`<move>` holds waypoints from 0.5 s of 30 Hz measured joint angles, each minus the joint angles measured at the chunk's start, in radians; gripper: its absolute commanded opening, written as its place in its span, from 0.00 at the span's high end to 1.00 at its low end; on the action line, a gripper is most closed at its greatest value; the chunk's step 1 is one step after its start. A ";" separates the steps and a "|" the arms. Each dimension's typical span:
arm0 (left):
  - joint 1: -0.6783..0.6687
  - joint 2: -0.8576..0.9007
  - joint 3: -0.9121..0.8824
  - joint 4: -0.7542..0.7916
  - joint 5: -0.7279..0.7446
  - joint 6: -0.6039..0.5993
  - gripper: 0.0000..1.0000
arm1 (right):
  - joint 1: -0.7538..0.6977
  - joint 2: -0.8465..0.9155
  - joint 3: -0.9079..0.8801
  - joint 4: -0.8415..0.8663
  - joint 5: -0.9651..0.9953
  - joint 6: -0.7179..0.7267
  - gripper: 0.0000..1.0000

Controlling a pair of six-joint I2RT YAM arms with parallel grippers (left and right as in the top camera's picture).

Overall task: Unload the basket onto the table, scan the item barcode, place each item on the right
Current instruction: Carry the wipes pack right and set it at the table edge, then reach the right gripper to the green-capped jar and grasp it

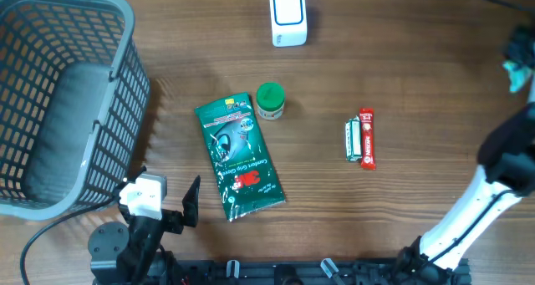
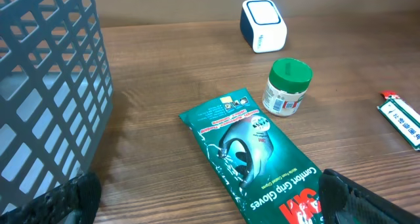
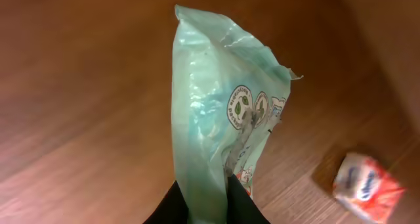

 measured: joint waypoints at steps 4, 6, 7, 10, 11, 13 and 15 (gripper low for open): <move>0.000 0.000 0.000 0.000 0.000 0.000 0.00 | -0.135 0.043 -0.002 -0.003 -0.118 0.087 0.11; 0.000 0.000 0.000 0.000 0.000 0.000 0.00 | -0.200 0.052 -0.002 -0.004 -0.224 0.121 0.01; 0.000 0.000 0.000 0.000 0.000 0.000 0.00 | -0.229 0.053 -0.002 -0.004 -0.284 0.126 0.00; 0.000 0.000 0.000 0.000 0.000 0.000 0.00 | -0.321 0.053 -0.002 -0.024 -0.521 0.151 0.01; 0.000 0.000 0.000 0.000 0.000 0.000 0.00 | -0.335 0.052 -0.002 -0.032 -0.571 0.151 0.01; 0.000 0.000 0.000 0.000 0.000 0.000 0.00 | -0.343 0.049 -0.002 -0.062 -0.647 0.158 0.01; 0.000 0.000 0.000 0.000 0.000 0.000 0.00 | -0.328 0.032 -0.002 -0.086 -0.709 0.164 0.01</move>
